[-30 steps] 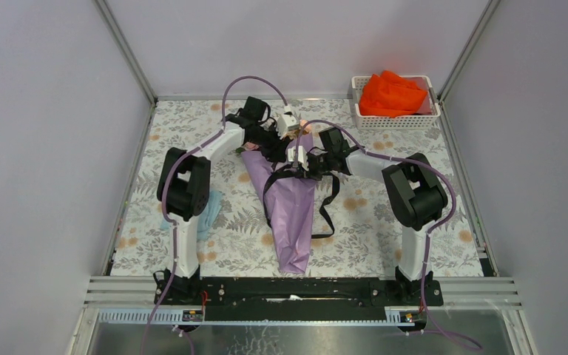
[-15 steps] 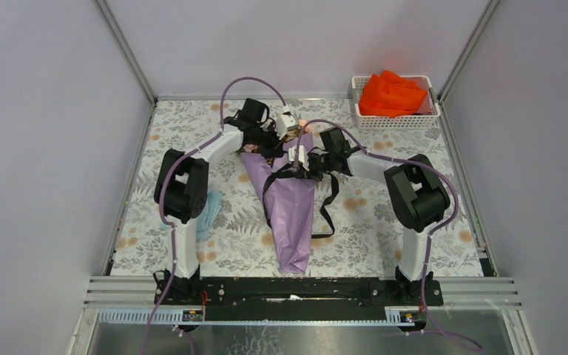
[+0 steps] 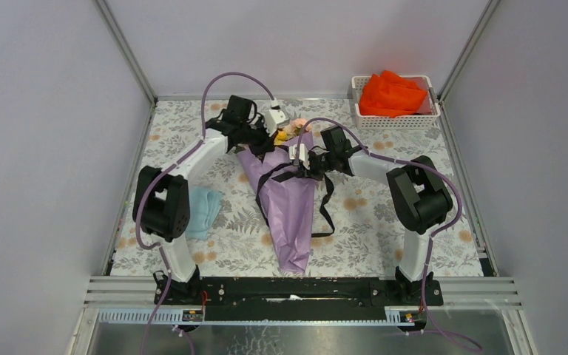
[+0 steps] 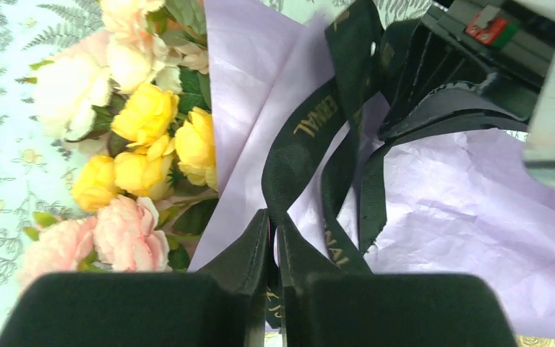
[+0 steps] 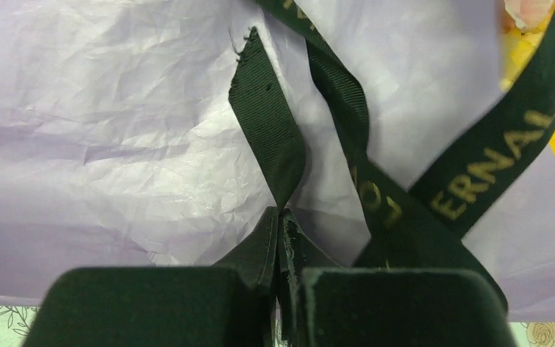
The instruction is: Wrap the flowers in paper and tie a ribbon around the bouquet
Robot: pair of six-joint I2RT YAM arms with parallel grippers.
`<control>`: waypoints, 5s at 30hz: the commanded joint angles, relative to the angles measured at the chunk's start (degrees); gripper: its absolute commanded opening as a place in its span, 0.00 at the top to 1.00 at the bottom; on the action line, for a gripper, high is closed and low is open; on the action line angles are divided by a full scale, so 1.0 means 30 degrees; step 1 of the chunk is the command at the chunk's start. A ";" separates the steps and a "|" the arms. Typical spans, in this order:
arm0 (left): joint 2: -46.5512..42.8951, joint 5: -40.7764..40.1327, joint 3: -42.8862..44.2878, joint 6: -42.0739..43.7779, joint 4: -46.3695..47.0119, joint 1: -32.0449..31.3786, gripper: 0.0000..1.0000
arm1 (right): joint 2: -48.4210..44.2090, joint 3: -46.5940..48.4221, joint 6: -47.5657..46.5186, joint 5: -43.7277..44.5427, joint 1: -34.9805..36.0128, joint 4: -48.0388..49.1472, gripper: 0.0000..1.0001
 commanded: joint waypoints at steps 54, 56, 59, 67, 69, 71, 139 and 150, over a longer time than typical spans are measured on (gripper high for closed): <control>-0.5227 -1.0527 -0.6708 0.2919 -0.2096 1.6401 1.00 | -1.0976 -1.5826 3.5031 1.1894 -2.1206 1.3220 1.00; -0.4877 -1.0481 -0.6184 0.2872 -0.1651 1.6859 1.00 | -1.1033 -1.5838 3.4602 1.2344 -2.1339 1.3083 1.00; -0.4594 -1.0776 -0.5768 0.2857 -0.0810 1.7259 1.00 | -1.1101 -1.5687 3.3843 1.2930 -2.1439 1.2685 1.00; -0.4588 -0.8550 -0.4779 0.2642 -0.2221 1.6732 1.00 | -1.2809 -1.3046 2.9075 1.1477 -1.7763 1.1400 1.00; -0.5054 -0.7817 -0.4576 0.2354 -0.2818 1.5086 1.00 | -1.3261 -1.1302 2.6762 1.1423 -1.4052 1.0665 1.00; -0.5293 -0.7280 -0.4027 0.1845 -0.3317 1.2402 1.00 | -1.3072 -0.9483 2.5701 1.0391 -1.1347 1.0377 1.00; -0.6715 -0.2277 -0.6737 0.7607 -0.4639 -0.1561 0.13 | -1.0770 0.4857 2.4521 0.5477 -0.4657 0.4317 1.00; -0.1436 -0.3015 -0.6861 0.5873 0.0770 0.0498 0.07 | -1.0779 0.4414 2.4572 0.5786 -0.4762 0.4483 1.00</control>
